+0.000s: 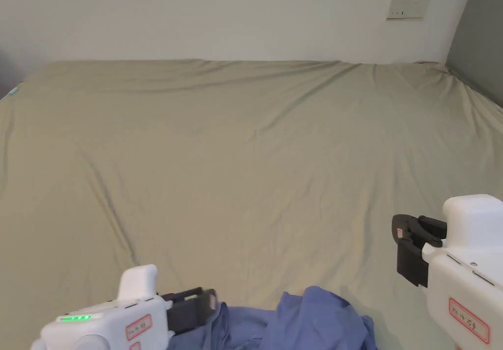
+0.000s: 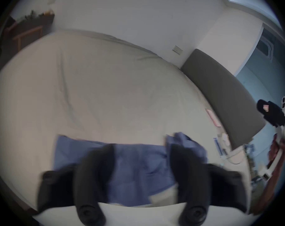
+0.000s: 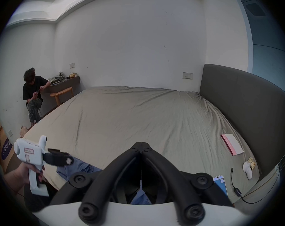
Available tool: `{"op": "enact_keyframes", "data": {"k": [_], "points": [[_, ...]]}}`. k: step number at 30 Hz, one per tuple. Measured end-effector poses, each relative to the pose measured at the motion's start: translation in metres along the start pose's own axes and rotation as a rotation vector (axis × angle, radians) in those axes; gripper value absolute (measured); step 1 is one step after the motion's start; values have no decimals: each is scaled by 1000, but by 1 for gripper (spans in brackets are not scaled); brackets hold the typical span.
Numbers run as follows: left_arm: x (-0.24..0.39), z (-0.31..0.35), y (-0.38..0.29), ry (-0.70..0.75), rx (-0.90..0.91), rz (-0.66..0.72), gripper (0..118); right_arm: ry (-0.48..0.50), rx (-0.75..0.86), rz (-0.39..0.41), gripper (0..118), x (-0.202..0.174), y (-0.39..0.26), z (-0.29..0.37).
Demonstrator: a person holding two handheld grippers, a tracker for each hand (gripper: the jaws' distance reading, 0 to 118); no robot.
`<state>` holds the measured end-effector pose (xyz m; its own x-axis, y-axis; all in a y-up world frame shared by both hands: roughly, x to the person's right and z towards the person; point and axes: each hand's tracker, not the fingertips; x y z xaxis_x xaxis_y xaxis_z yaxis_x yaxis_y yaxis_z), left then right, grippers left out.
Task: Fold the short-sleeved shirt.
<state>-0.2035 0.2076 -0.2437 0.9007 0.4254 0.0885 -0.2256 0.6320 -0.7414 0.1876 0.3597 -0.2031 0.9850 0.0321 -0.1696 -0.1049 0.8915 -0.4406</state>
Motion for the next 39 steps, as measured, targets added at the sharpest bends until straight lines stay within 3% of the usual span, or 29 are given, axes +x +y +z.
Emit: {"op": "enact_keyframes", "data": {"k": [1,3,7,11,13,15,19,23,27,33,36,37,38,39], "points": [[-7,1,2,70,26,-39,52,2,0,2,2,-1,0,0],[-17,1,-3,257,41,-116,0,8,-1,5,2,-5,0,1],[-20,-22,-28,333,7,-182,0,18,-10,9,2,-13,-4,2],[6,-60,-62,314,-85,-289,0,25,-24,16,2,-15,-5,1],[21,-75,-77,312,-90,-353,0,26,-27,19,2,-14,-5,1],[33,-85,-87,316,-52,-326,0,28,-28,16,2,-12,-5,1],[52,-87,-91,431,-21,-408,0,42,-37,-18,2,-7,-11,1],[67,-83,-104,325,-14,-445,0,39,-56,-26,2,-6,-17,-6],[62,-75,-99,-65,-73,-267,0,40,-70,-34,2,-8,-19,-9],[3,-29,-55,-225,50,135,0,56,-70,-21,2,-12,-17,-9],[-49,-5,-35,-214,74,230,46,59,-64,-18,2,-13,-14,-8],[-67,0,-29,-190,78,262,77,58,-61,-15,2,-13,-13,-8],[-87,3,-27,-173,76,304,102,57,-59,-11,2,-14,-12,-8],[-105,6,-26,-168,56,341,115,58,-57,-9,2,-15,-11,-7]]}}
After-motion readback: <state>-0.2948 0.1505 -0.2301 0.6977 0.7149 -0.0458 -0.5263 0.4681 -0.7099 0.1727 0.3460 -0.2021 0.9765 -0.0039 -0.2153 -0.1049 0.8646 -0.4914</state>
